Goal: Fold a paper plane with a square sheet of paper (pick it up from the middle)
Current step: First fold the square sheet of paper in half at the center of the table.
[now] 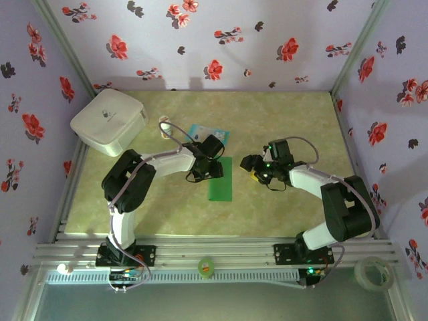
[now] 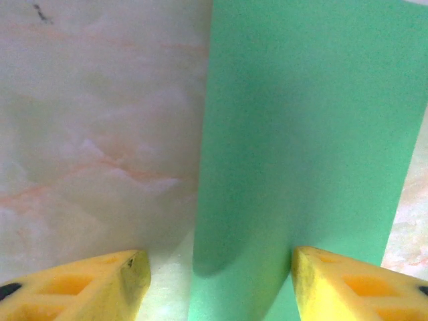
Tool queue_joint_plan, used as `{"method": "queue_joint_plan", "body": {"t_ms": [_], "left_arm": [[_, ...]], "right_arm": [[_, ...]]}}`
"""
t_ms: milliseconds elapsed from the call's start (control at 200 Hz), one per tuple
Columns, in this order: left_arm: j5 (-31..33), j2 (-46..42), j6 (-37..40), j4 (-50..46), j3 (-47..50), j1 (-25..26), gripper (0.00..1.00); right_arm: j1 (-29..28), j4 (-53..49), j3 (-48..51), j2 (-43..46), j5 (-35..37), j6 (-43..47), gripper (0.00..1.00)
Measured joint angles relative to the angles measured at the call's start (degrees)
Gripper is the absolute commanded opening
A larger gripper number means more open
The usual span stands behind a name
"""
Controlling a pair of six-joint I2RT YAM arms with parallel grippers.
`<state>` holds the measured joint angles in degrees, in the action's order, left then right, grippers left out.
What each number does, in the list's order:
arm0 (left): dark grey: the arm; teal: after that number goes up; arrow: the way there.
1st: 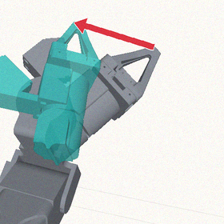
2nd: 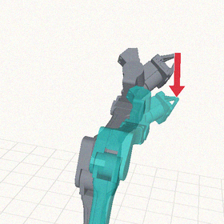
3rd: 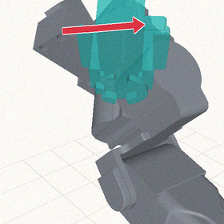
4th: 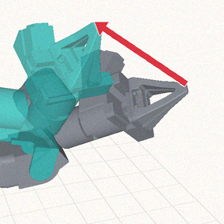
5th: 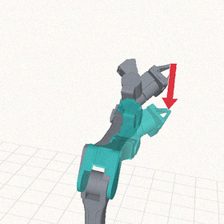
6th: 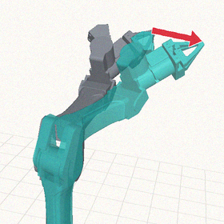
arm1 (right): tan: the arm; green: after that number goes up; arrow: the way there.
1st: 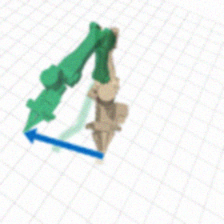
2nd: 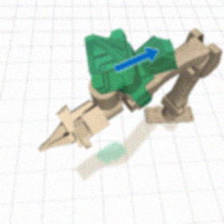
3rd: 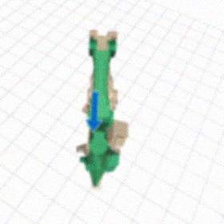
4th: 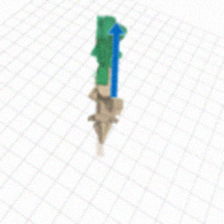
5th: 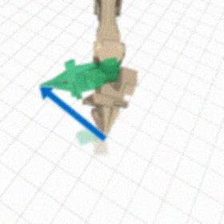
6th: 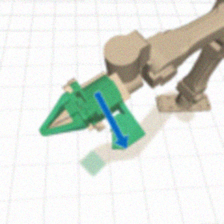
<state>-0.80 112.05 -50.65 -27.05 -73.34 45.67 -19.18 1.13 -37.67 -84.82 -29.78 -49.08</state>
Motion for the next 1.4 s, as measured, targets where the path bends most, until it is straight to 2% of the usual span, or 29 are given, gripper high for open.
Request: {"method": "queue_joint_plan", "body": {"t_ms": [645, 890, 985, 1145, 1205, 1345, 1400], "left_arm": [[0.20, 0.66, 0.96, -1.07, -1.09, 0.22, 0.65], [0.20, 0.76, 1.36, -1.11, -1.14, 0.22, 0.65], [0.22, 0.79, 1.36, -1.11, -1.14, 0.24, 0.65], [0.22, 0.79, 1.33, -1.09, -1.14, 0.24, 0.65], [0.22, 0.79, 1.31, -1.09, -1.14, 0.26, 0.65], [0.22, 0.79, 1.31, -1.09, -1.14, 0.24, 0.65], [0.22, 0.79, 1.31, -1.07, -1.14, 0.24, 0.65]], "right_arm": [[0.00, -0.83, -0.33, -0.02, 0.00, 0.66, 0.71], [-0.02, -1.03, -0.42, -0.02, -0.02, 0.74, 0.69], [-0.09, -1.01, -0.42, -0.13, -0.04, 1.07, 0.56], [-0.96, -0.98, -0.79, -1.46, -0.79, 2.01, 0.24], [-1.42, -1.01, -1.27, -2.38, -1.07, 2.12, 0.15], [-2.80, -0.98, -2.51, -4.70, -1.57, 2.45, 0.00], [-3.37, -1.03, -3.06, -5.46, -1.77, 2.23, 0.00]]}}
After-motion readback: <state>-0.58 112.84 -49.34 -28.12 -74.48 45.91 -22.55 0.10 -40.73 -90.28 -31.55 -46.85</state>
